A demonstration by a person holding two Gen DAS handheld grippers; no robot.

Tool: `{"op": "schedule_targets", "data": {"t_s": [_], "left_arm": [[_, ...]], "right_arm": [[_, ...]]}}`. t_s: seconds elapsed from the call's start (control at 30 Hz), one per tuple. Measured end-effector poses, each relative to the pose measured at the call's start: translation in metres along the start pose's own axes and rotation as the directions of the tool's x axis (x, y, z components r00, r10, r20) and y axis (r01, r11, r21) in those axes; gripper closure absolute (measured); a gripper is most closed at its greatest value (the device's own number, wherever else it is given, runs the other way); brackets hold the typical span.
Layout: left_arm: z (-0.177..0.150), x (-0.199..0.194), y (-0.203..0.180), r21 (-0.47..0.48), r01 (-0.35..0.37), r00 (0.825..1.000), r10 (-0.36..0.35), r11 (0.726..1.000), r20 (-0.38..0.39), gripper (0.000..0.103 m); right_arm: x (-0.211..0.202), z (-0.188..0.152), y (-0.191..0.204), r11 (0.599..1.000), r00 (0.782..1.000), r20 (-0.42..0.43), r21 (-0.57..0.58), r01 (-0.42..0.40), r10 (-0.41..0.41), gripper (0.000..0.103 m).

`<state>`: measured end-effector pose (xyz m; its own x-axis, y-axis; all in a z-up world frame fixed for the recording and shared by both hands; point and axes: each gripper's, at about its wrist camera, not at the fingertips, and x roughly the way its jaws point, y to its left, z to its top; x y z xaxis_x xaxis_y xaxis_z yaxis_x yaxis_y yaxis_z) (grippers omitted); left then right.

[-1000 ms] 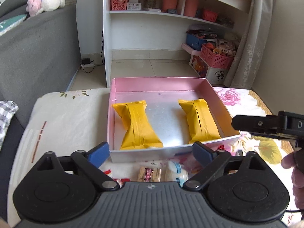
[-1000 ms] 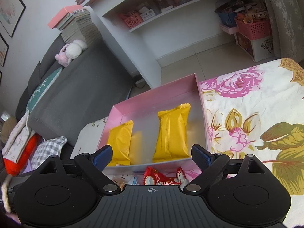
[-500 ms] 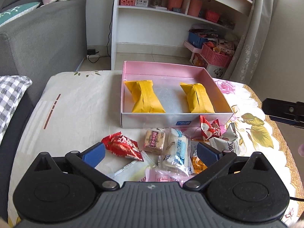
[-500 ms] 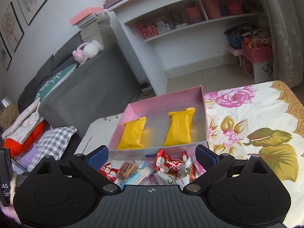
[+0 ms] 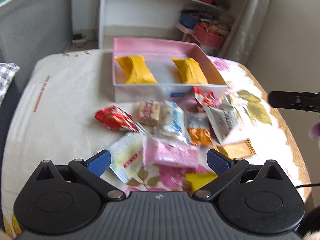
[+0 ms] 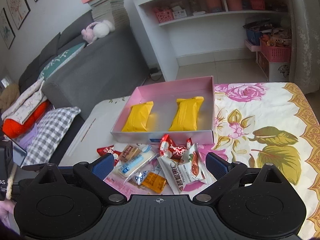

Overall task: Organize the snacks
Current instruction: 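Withdraw both tools from the box back toward the snack pile, then grasp the white Pecan Kernels bag with the left tool while the right tool grasps the yellow chip bag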

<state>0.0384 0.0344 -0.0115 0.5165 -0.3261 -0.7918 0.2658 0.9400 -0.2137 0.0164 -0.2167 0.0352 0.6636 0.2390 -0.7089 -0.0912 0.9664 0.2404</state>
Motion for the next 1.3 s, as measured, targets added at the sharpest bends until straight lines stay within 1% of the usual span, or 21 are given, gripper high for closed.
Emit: {"op": "schedule_targets", "data": {"t_s": [0.13,0.27,0.37,0.43,0.5,0.53,0.57,0.67,0.8,0.93,1.0,1.1,1.13,1.2,1.3], "left_arm": [[-0.010,0.006,-0.006,0.044,0.058,0.997,-0.055,0.997,-0.049,0.001],[-0.017,0.009,-0.009,0.095,0.157,0.984,-0.148,0.983,-0.096,0.001],[-0.024,0.008,-0.013,0.171,0.243,0.967,-0.224,0.955,-0.123,0.002],[-0.030,0.007,-0.018,0.254,0.291,0.954,-0.259,0.922,-0.152,0.002],[-0.036,0.008,-0.022,0.321,0.294,0.953,-0.251,0.900,-0.169,0.003],[-0.039,0.009,-0.023,0.350,0.295,0.952,-0.243,0.889,-0.185,0.005],[-0.041,0.009,-0.023,0.366,0.304,0.949,-0.245,0.880,-0.199,0.005],[-0.045,0.007,-0.021,0.369,0.345,0.934,-0.278,0.863,-0.223,0.007],[-0.048,0.000,-0.017,0.389,0.378,0.922,-0.304,0.840,-0.241,0.008],[-0.049,-0.006,-0.018,0.399,0.427,0.901,-0.346,0.811,-0.260,0.008],[-0.051,-0.005,-0.021,0.409,0.443,0.893,-0.356,0.798,-0.275,0.008],[-0.055,0.001,-0.026,0.433,0.437,0.895,-0.332,0.789,-0.299,0.010],[-0.056,0.003,-0.026,0.435,0.434,0.895,-0.325,0.789,-0.305,0.012],[-0.057,0.008,-0.026,0.433,0.421,0.901,-0.310,0.797,-0.304,0.017],[-0.056,0.011,-0.025,0.416,0.426,0.898,-0.321,0.804,-0.300,0.023]], "right_arm": [[0.009,-0.012,-0.002,1.000,0.997,-0.080,0.025,0.003,-0.001,0.004],[0.015,-0.022,-0.006,0.998,0.990,-0.135,0.039,0.057,-0.051,0.004],[0.021,-0.029,-0.009,0.996,0.983,-0.172,0.061,0.072,-0.061,0.004],[0.026,-0.034,-0.011,0.994,0.977,-0.207,0.087,0.066,-0.047,0.004],[0.032,-0.038,-0.009,0.993,0.970,-0.240,0.101,0.052,-0.027,0.004],[0.035,-0.041,-0.007,0.994,0.967,-0.254,0.102,0.050,-0.022,0.004],[0.038,-0.043,-0.005,0.994,0.964,-0.266,0.097,0.050,-0.022,0.004],[0.045,-0.050,0.005,0.996,0.956,-0.292,0.071,0.053,-0.030,0.004],[0.051,-0.058,0.015,0.998,0.950,-0.311,0.047,0.044,-0.027,0.004],[0.059,-0.066,0.024,0.998,0.941,-0.336,0.027,0.049,-0.037,0.004],[0.062,-0.070,0.028,0.999,0.938,-0.344,0.016,0.050,-0.041,0.004],[0.067,-0.075,0.033,0.998,0.937,-0.347,0.010,0.056,-0.049,0.004],[0.069,-0.077,0.034,0.998,0.935,-0.351,0.007,0.059,-0.053,0.004],[0.074,-0.081,0.037,0.998,0.930,-0.363,0.000,0.065,-0.060,0.004],[0.078,-0.084,0.041,0.997,0.928,-0.364,-0.016,0.072,-0.073,0.004]]}}
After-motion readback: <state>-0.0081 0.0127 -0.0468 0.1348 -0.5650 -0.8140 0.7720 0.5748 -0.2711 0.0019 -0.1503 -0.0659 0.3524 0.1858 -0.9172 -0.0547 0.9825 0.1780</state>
